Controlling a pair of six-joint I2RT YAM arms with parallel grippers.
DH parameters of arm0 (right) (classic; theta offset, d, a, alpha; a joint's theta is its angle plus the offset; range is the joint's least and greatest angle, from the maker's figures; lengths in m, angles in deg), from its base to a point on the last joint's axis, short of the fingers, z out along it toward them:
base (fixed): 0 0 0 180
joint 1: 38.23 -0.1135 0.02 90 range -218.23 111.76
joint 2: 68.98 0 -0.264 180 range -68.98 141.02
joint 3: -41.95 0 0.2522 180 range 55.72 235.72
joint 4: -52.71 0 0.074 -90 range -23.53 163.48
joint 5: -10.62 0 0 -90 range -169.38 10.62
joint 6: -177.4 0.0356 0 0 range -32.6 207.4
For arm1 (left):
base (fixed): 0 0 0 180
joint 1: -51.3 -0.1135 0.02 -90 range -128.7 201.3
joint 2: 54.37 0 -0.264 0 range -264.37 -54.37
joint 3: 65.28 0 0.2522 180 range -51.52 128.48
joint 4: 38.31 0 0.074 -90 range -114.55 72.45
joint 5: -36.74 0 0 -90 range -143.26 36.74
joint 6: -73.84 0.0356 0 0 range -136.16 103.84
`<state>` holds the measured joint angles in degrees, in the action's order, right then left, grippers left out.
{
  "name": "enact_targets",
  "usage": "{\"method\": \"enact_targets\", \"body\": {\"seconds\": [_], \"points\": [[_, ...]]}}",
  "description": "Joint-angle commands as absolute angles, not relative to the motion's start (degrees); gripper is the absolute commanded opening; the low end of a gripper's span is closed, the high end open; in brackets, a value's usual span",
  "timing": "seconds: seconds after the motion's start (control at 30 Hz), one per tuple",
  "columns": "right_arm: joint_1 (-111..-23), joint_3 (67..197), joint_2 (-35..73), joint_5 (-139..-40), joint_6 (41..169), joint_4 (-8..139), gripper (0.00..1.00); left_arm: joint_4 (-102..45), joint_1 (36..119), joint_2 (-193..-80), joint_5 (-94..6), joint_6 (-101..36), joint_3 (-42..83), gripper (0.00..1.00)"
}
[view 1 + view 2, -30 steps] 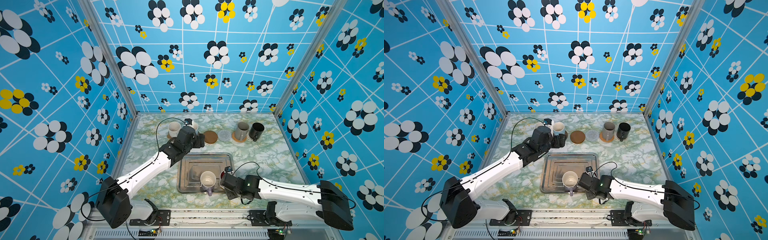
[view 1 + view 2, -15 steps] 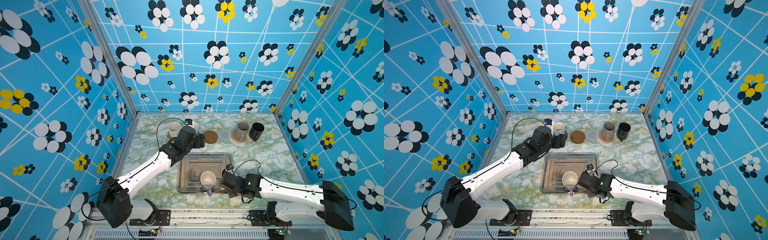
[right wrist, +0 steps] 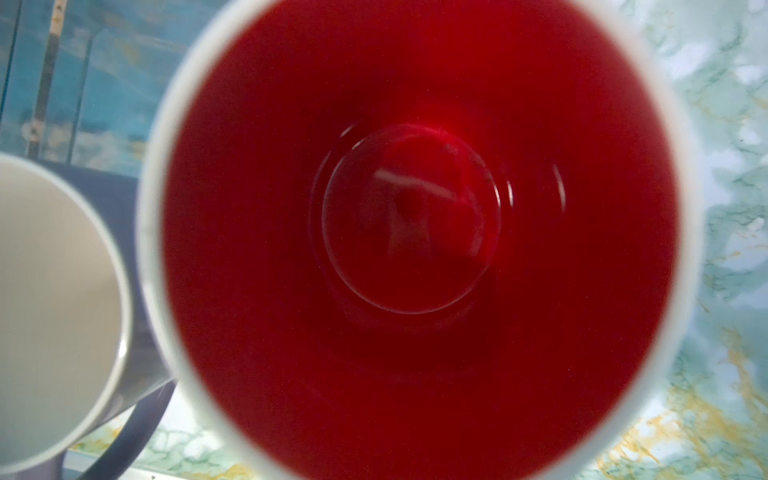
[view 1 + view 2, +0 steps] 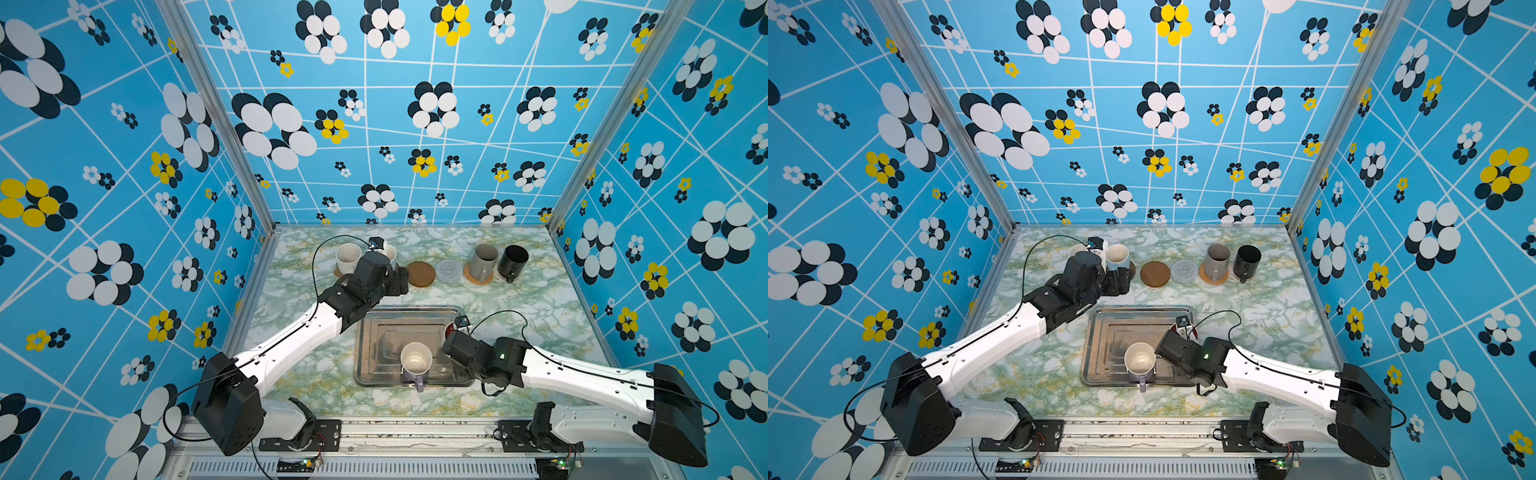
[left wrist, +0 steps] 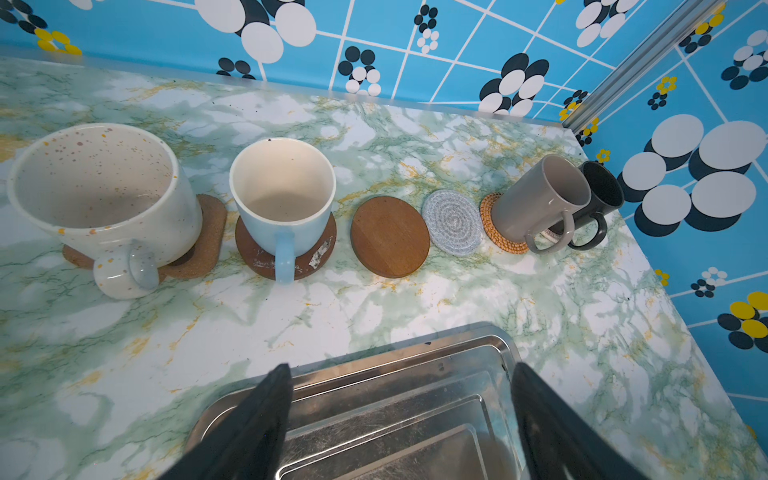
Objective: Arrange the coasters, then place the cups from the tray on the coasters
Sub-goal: 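Lift the red-lined white mug with the right gripper and carry it toward the coasters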
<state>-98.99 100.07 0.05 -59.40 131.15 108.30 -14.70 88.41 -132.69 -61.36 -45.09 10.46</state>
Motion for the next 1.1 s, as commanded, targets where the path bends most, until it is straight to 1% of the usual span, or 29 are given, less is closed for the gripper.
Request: {"method": "enact_targets", "body": {"seconds": [0.0, 0.3, 0.7, 0.9, 1.07], "points": [[-96.95, 102.42, -0.64, -59.5, 127.61, 103.96, 0.0, -15.05, 87.74, -133.15, -60.39, -44.15, 10.71, 0.84], [-89.96, 108.59, 4.79, -61.31, 119.95, 102.77, 0.0, -15.94, 86.77, -133.21, -58.88, -44.49, 9.93, 0.84], [-80.02, 119.09, 15.17, -64.46, 110.69, 98.65, 0.0, -17.06, 84.62, -133.13, -57.06, -44.88, 8.36, 0.84], [-75.55, 126.55, 20.17, -65.88, 107.57, 99.59, 0.0, -17.53, 83.67, -132.97, -56.82, -45.1, 7.37, 0.84], [-71.02, 132.79, 24.84, -69.11, 105.52, 101.14, 0.0, -17.35, 83.56, -133.03, -56.36, -45.0, 7.47, 0.84]]}}
